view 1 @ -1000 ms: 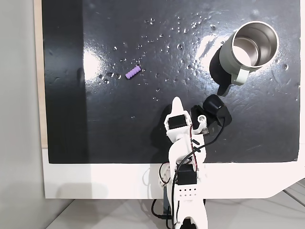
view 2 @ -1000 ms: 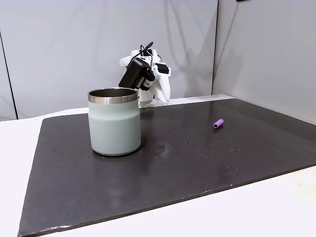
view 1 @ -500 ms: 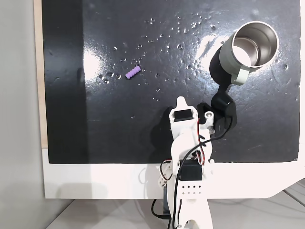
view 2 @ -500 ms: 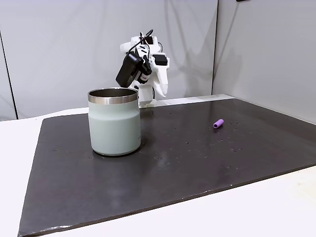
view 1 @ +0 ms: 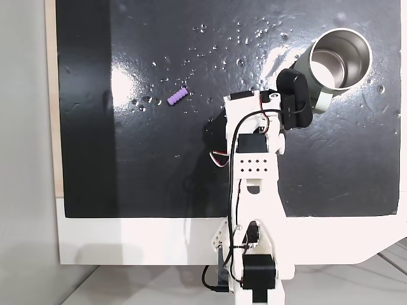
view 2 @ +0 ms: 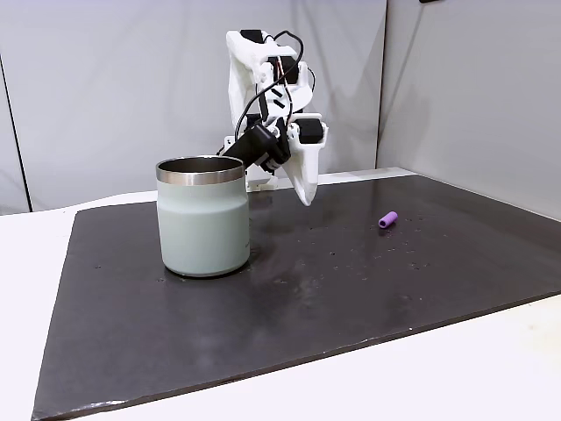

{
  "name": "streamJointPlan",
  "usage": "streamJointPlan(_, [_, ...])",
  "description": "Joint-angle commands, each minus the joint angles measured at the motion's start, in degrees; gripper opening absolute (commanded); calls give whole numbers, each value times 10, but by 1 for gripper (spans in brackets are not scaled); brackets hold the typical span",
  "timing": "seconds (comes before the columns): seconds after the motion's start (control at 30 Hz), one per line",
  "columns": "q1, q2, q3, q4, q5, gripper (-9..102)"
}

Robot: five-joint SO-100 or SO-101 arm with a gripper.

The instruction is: Grasp a pengrip and put it in the cup.

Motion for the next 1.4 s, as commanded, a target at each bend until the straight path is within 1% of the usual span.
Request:
streamJointPlan(0.0, [-19, -47, -81, -19, 4, 0])
streamJointPlan(0.17, [-52, -112, -156, -3, 9, 0])
streamJointPlan(0.63, [-117, -275, -360, 129, 89, 0])
streamJointPlan(0.7, [-121, -296, -393, 152, 91, 3])
streamJointPlan(0.77, [-126, -313, -423, 179, 94, 10])
streamJointPlan(0.83, [-127, -315, -432, 189, 101, 17])
streamJointPlan(0.93, [-132, -315, -439, 198, 110, 23])
streamJointPlan(1.03, [-137, -324, -453, 208, 112, 25])
streamJointPlan(1.23, [-150, -394, -530, 276, 120, 26])
streamJointPlan(1.37, [-165, -424, -556, 300, 123, 26])
